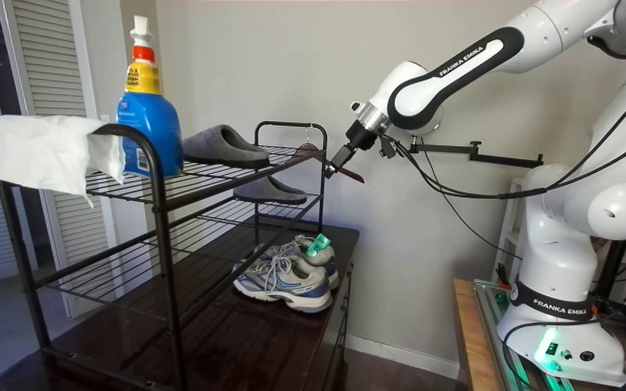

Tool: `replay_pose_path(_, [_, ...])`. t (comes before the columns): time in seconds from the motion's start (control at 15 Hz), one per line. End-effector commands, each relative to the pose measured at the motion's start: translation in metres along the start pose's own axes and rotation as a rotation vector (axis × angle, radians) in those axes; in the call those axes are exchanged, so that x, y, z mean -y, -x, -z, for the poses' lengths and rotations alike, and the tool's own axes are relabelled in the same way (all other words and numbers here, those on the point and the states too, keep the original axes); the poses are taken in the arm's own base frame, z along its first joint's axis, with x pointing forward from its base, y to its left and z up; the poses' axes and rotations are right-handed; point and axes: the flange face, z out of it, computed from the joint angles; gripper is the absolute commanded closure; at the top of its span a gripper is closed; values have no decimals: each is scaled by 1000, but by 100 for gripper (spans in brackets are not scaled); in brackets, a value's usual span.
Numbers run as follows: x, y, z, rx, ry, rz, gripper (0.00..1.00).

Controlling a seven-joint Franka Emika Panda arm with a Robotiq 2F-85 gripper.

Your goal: Move the bed slippers to the top shelf of the shoe rack

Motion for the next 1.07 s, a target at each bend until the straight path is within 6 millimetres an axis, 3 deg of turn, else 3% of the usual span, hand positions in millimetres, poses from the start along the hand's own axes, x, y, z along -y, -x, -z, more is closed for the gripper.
replay_pose_path(0.0, [-6, 6, -18, -28, -34, -15, 0])
replay_pose_path(0.53, [-9, 8, -18, -36, -26, -21, 0])
replay_pose_path(1.0, [-29, 25, -45, -38, -78, -47, 0])
